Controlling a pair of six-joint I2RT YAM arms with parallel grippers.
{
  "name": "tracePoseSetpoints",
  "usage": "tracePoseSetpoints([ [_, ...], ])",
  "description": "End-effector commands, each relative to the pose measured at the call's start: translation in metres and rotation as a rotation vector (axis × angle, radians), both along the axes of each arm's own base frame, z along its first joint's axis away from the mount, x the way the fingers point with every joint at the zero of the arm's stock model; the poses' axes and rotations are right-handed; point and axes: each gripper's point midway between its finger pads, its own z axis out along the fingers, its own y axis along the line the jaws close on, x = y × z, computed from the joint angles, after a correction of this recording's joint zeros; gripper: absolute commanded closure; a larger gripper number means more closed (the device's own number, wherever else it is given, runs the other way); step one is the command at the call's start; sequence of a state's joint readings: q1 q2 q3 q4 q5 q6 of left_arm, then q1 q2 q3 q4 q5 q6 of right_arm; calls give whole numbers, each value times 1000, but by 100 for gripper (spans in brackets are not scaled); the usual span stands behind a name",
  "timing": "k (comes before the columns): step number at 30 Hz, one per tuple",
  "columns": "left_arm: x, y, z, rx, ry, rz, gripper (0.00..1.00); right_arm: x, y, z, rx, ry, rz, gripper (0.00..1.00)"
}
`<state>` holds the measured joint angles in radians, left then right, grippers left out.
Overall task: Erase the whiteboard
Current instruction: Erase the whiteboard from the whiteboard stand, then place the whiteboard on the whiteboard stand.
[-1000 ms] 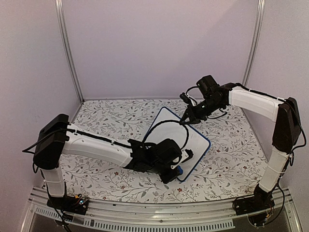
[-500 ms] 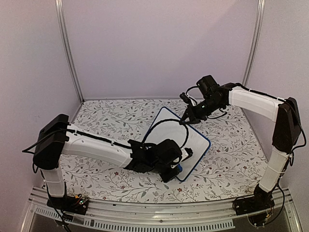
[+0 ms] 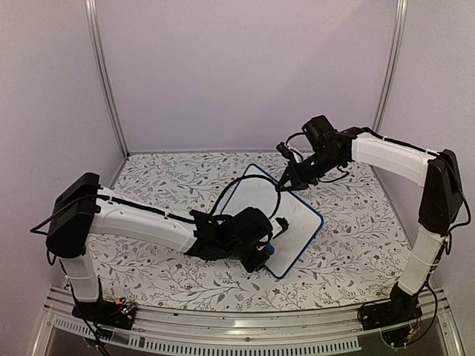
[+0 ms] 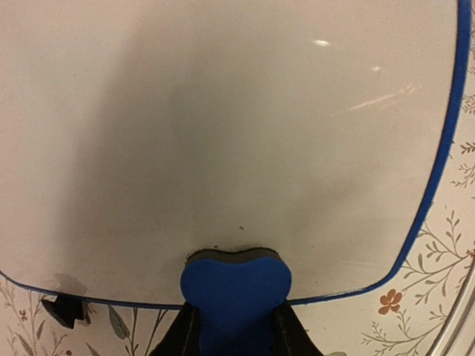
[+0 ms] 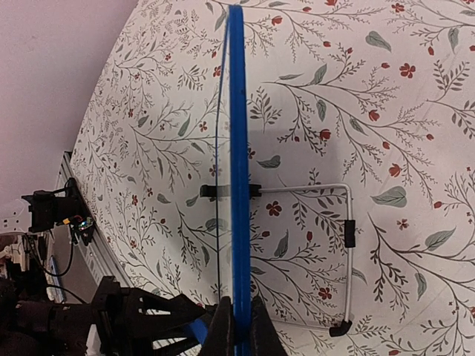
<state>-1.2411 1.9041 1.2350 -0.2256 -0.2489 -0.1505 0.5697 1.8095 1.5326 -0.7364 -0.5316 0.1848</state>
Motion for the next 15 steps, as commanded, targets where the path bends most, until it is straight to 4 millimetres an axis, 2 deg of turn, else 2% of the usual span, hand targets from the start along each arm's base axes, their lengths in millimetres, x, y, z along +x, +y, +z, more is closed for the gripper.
tracePoseSetpoints([
  [1,49,30,47,-115,-77,186,100,-24,-4,-34,-110,107,18,100],
  [5,65,48,88,-231,-108,248,100,-23,-4,-33,-111,104,17,100],
  [8,78,68,105,-257,-125,309,100,-23,-4,-32,-110,100,16,100],
  [15,104,127,107,-260,-136,497,100,-23,-4,-31,-109,99,15,100],
])
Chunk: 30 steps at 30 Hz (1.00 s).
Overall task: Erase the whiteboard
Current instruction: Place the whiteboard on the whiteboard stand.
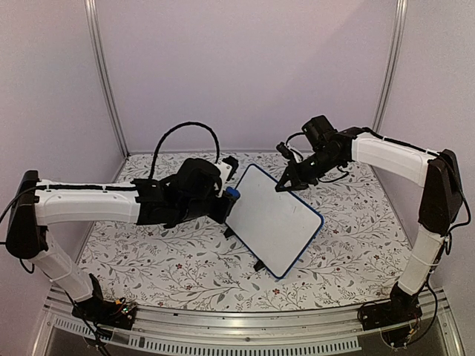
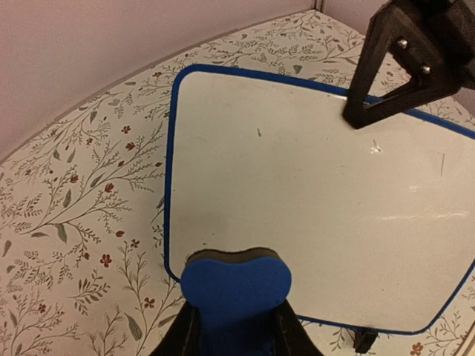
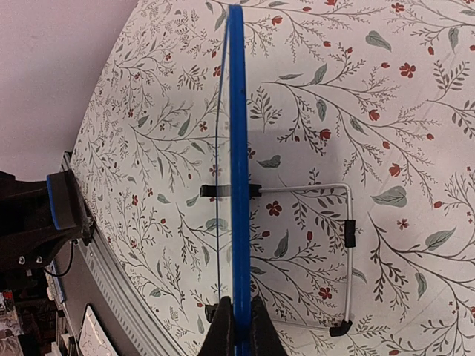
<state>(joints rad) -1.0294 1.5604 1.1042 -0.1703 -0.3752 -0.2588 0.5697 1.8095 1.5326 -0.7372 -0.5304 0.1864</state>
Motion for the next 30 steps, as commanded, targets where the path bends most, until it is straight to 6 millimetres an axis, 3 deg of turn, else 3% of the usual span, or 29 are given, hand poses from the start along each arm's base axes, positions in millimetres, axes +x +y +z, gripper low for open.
tracePoseSetpoints([
  [1,16,43,-9,-16,26,140,100,-22,-4,-31,-106,97,15,100],
  [9,19,74,-7,-58,40,209,100,-21,-3,-27,-105,92,15,94],
  [19,22,91,-21,-62,89,266,100,-19,-4,-24,-105,79,10,64],
  [22,26,102,-26,-63,103,312,100,-19,-4,-22,-104,72,11,59],
  [30,42,137,-53,-71,197,439,100,-15,-10,-9,-118,17,-12,30],
])
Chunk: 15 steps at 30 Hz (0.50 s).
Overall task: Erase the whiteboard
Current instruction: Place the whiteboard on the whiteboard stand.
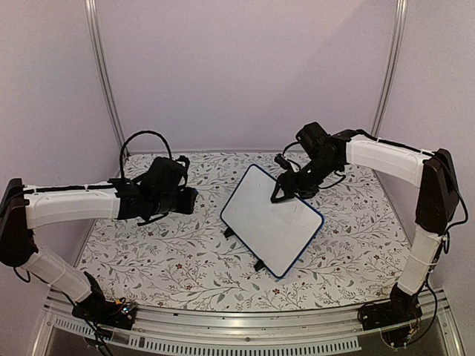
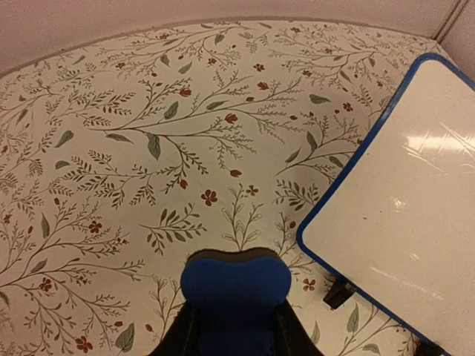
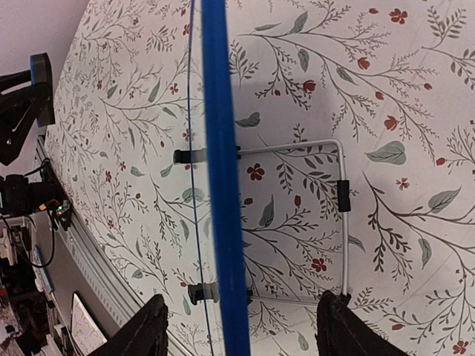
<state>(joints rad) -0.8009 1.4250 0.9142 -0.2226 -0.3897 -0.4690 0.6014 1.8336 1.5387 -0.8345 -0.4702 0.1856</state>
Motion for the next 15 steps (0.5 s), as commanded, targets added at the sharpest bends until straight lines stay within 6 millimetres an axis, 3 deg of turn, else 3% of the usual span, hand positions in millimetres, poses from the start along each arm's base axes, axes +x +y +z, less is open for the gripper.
tracePoseSetpoints([
  [1,7,26,-23,-15,85,91,99,2,-6,16,-14,-61,-16,26],
  [10,19,55,-62,-57,194,184,95,13,-28,46,-48,-174,-102,11],
  [15,26,62,-81,-56,237,211,81,13,-38,62,-26,-205,-136,10],
])
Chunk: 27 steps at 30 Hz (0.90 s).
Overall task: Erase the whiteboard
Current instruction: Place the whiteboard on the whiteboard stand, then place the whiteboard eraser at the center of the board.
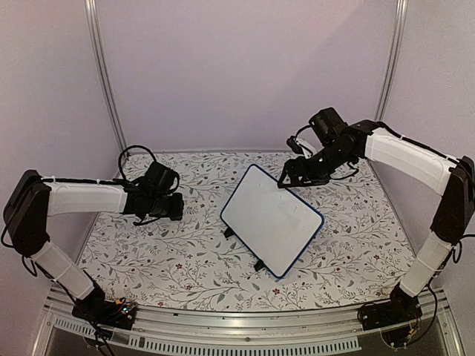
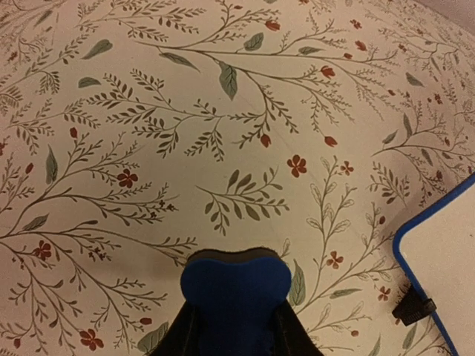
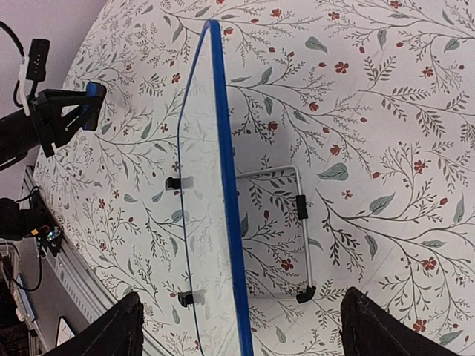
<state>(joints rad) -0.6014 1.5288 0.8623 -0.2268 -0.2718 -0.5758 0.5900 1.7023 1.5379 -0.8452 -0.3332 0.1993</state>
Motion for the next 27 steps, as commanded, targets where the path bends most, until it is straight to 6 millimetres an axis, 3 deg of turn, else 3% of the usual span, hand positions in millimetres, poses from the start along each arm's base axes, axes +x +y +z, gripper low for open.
tracePoseSetpoints([
  [1,3,5,-20,-14,47,25,75,2,-15,18,8,-48,-51,10],
  [9,8,7,-39,-4,84,42,40,-2,-21,18,20,-50,-65,9],
  [15,7,10,-54,-6,120,54,22,-2,-24,20,22,-56,-71,9],
  [20,4,10,-72,-33,173,57,12,-2,-26,20,24,-55,-73,9],
  [27,-3,-3,-95,-103,231,31,7,-3,-28,19,23,-54,-76,9],
])
